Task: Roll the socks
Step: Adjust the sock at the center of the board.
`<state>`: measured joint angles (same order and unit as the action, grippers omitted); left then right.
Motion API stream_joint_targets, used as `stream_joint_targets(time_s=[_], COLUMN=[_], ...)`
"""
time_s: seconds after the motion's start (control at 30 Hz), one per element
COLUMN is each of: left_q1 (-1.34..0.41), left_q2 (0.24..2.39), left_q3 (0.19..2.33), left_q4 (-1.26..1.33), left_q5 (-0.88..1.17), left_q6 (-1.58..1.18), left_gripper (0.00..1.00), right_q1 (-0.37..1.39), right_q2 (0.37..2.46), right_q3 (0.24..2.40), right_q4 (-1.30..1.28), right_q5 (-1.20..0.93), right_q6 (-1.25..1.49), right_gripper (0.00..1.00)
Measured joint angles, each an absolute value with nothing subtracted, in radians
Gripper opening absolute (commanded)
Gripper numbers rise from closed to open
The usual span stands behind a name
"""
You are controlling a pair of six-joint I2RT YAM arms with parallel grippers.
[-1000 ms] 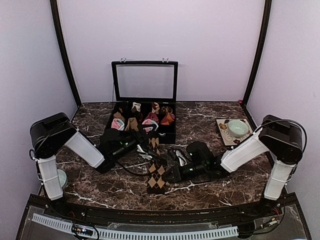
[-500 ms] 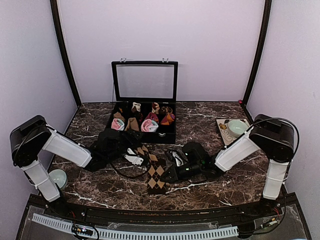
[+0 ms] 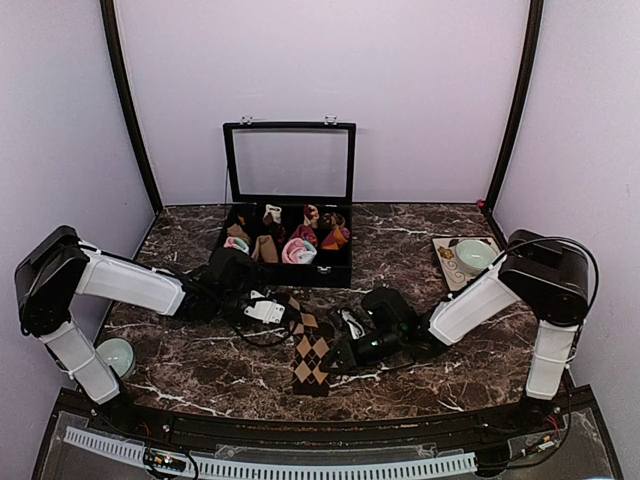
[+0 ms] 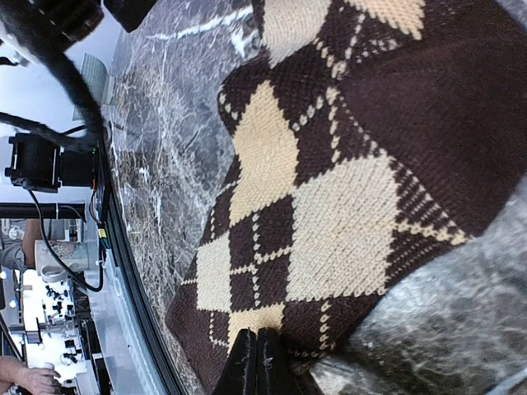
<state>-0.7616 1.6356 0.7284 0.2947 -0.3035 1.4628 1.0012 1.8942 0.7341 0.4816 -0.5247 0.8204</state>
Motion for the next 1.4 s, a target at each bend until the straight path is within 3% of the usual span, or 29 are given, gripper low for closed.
stream_joint_targets(time_s=[0.17,0.33,0.47,0.77,1.07,1.4], left_q1=[-0.737,-0.71,-0.709,-0.709,-0.646,-0.617], left_q2=[1.592,1.593,1.72,2.035,2.032,2.025], left_q3=[0.934,1.174,1.354,1.482,1.505,1.522], left_q4=[-0.091,-0.365,-0.517,-0.683,-0.704,-0.664], left_q5=[-0.163,0.03,0.137,0.252,0.333,0.325], left_q6=[1.208,0.95,0.772,0.523,0.392,0.33], left_gripper=[0.96,0.77,0.69,0.6,0.59,0.43], right_q1=[1.008,1.01,1.013,1.014,1.014,1.014], right_q2=[1.888,1.872,1.845,1.767,1.75,1.748], right_q3=[0.729,0.721,0.715,0.668,0.639,0.708], right_q4=[0.471,0.445,0.406,0.398,0.396,0.366], right_q5=[-0.53,-0.548,-0.558,-0.561,-0.562,-0.575], right_q6=[0.812,0.803,0.797,0.791,0.785,0.748], right_gripper=[0.01,0.01,0.01,0.0,0.0,0.0])
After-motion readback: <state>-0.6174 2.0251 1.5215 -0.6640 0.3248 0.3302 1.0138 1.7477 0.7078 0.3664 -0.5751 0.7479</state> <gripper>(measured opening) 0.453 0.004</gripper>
